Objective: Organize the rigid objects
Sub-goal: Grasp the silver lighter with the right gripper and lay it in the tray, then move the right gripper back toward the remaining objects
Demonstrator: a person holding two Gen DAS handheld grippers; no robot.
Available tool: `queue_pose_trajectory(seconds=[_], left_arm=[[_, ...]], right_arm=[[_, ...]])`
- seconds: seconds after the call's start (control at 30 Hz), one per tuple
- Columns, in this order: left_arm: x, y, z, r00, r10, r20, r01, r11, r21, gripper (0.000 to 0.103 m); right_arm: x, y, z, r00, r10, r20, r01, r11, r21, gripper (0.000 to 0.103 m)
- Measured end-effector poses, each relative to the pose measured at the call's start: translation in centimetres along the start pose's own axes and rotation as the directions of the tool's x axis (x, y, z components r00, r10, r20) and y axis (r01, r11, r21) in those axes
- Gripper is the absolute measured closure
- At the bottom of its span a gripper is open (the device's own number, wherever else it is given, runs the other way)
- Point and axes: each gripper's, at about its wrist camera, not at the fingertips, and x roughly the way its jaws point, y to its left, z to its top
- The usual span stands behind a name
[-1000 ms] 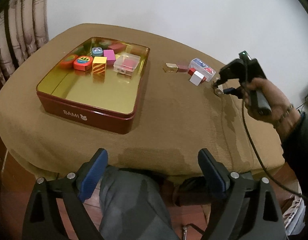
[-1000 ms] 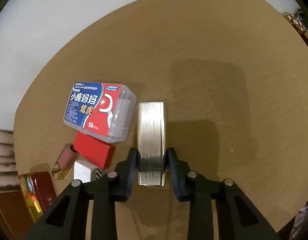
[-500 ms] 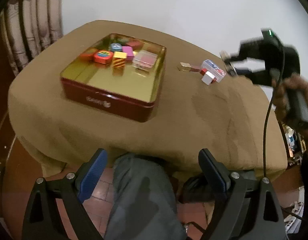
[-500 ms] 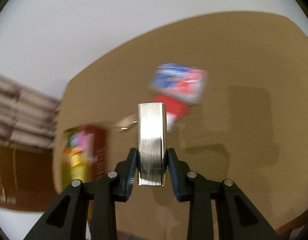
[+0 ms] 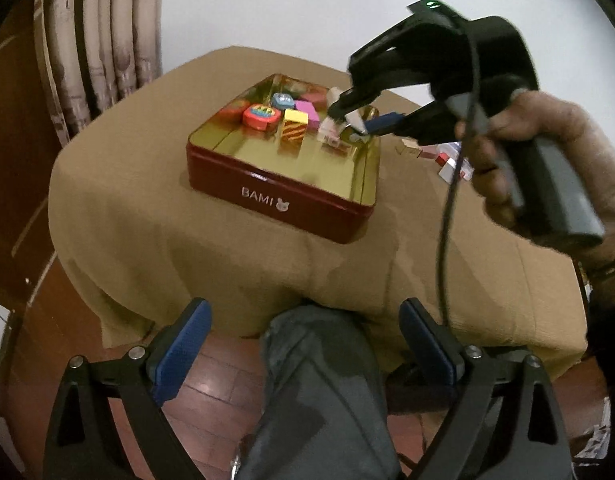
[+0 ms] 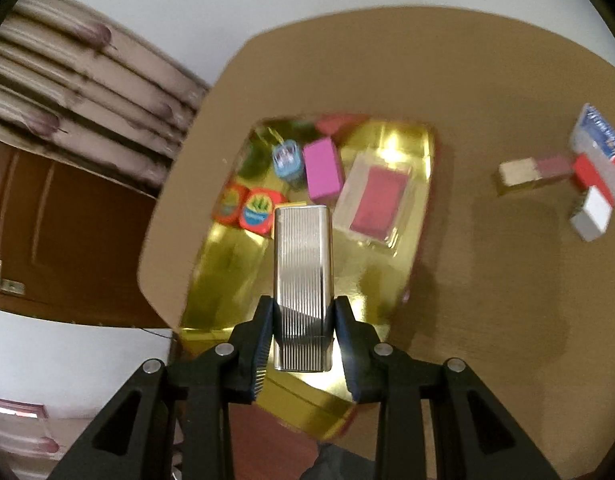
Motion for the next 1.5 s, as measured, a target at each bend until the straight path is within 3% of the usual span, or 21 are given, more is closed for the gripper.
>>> queue_pose_trajectory(seconds=[0.33, 0.6, 0.8, 0.87, 0.97, 1.07, 1.13, 1.2, 1.37, 1.4, 1.5], left_arm=[[0.6, 0.7, 0.0, 1.000, -0.017, -0.025, 0.017, 1.000, -0.024, 0.010], [1.2, 0.6, -0.2, 0.999, -0.016, -0.050, 0.015, 1.000, -0.025, 0.010], [1.2, -0.1, -0.4, 0.999, 0.000, -0.049, 0.000, 1.000, -0.001, 0.010], [1.3, -0.4, -0.5, 0.999, 0.006, -0.049, -0.006, 1.000, 0.005, 0.010], [1.7, -0.6, -0.6, 0.998, 0.015, -0.059, -0.014, 1.000, 0.013, 0.010], [1.7, -0.7, -0.5, 0.998, 0.021, -0.055, -0.020, 1.000, 0.013, 0.010], [1.5, -0.9, -0.5, 0.999, 0.030, -0.040, -0.029, 0.999, 0.015, 0.010], [1.1, -1.1, -0.4, 0.999, 0.029, -0.024, -0.028, 0.999, 0.023, 0.010], [-0.2, -2.7, -0.2, 0.999, 0.021, 0.033, -0.023, 0.997, 0.073, 0.010], [-0.5, -3.4, -0.1, 0.999, 0.021, 0.047, -0.026, 0.995, 0.096, 0.010], [-0.5, -5.5, 0.2, 0.998, 0.012, 0.058, -0.022, 0.986, 0.163, 0.010]], right_arm=[[6.0, 1.9, 2.5, 0.991, -0.125, -0.050, 0.120, 0.989, -0.093, 0.073], [7.5, 3.0, 4.2, 0.973, -0.225, -0.040, 0.212, 0.954, -0.212, 0.072], [7.8, 3.4, 4.4, 0.966, -0.259, -0.017, 0.248, 0.941, -0.230, 0.067], [6.7, 3.0, 4.1, 0.975, -0.220, 0.007, 0.216, 0.951, -0.222, 0.067], [4.3, 1.8, 3.9, 0.995, -0.092, 0.044, 0.098, 0.980, -0.173, 0.067], [1.5, 0.0, 3.4, 0.994, -0.009, 0.106, 0.024, 0.990, -0.137, 0.067], [-1.2, -2.4, 2.4, 0.983, 0.046, 0.180, -0.029, 0.995, -0.094, 0.067], [-4.0, -5.5, 1.0, 0.963, 0.052, 0.264, -0.041, 0.998, -0.048, 0.067], [-8.9, -16.3, -2.5, 0.910, -0.139, 0.391, 0.097, 0.987, 0.125, 0.067], [-9.9, -19.3, -3.4, 0.886, -0.238, 0.399, 0.175, 0.966, 0.189, 0.067], [-11.5, -24.5, -5.0, 0.819, -0.411, 0.400, 0.325, 0.907, 0.267, 0.067]])
